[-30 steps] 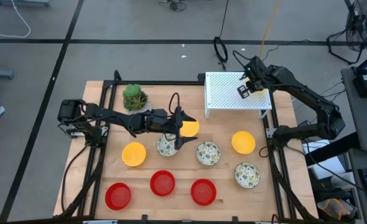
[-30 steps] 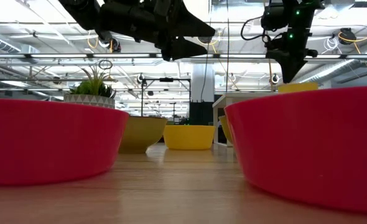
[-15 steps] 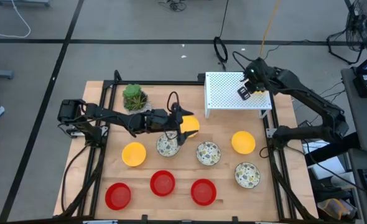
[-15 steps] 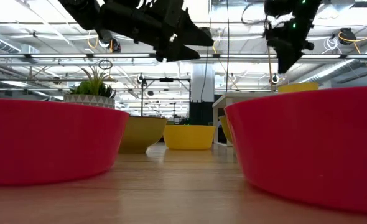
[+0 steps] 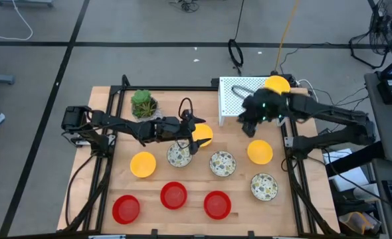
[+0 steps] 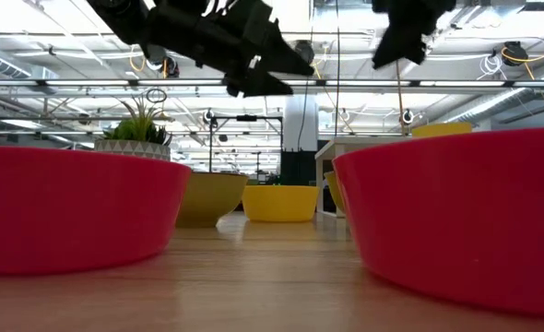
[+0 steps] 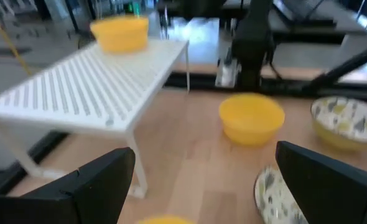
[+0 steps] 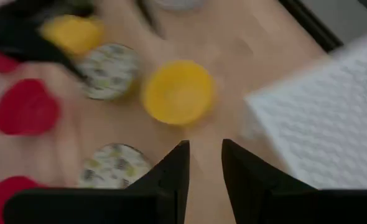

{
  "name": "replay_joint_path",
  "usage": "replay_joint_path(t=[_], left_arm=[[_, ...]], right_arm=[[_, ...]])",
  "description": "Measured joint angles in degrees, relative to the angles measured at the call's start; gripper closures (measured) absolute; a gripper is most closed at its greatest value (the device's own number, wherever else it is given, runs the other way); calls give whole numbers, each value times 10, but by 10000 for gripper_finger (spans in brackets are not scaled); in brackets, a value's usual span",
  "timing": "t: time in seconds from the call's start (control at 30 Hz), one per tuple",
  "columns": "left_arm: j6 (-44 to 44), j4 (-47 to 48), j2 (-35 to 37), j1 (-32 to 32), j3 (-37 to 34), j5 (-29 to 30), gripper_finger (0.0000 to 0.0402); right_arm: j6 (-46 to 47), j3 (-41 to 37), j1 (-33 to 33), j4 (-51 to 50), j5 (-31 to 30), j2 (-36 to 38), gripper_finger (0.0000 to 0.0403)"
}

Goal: Pick & Place Mini bowls
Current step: Stack the yellow bowl on the yellow bowl on the shelf

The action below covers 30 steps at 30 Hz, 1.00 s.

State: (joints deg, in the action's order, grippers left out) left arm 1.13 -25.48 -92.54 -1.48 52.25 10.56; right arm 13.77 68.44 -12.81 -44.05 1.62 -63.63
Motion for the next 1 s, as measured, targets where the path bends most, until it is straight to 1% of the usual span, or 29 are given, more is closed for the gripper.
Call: replay_joint_path(t=[0.1, 0.2, 0.33, 0.43, 0.57, 0.7, 0.9, 1.0], left_arm=[[5, 45, 0, 0, 0, 0, 11], [-21, 76, 0, 0, 0, 0, 11], [-53, 108, 0, 0, 0, -1, 11], [-57, 116, 0, 0, 0, -1, 11], [-49, 124, -6, 0, 0, -1, 11], [-32, 116, -34, 1, 0, -2, 11], [6, 132, -84, 1, 28, -2, 12], [10, 174, -109, 1, 61, -2, 12]], right_arm=[[-41, -22, 48, 85, 1, 1, 323], [-103, -36, 75, 141, 0, 0, 323], [-158, -57, 89, 217, 0, 0, 323], [-186, -69, 94, 267, 0, 1, 323], [-192, -93, 96, 328, 1, 1, 323], [-190, -103, 96, 344, 1, 1, 323], [-162, -106, 96, 340, 2, 1, 323], [-160, -106, 96, 334, 2, 1, 323]])
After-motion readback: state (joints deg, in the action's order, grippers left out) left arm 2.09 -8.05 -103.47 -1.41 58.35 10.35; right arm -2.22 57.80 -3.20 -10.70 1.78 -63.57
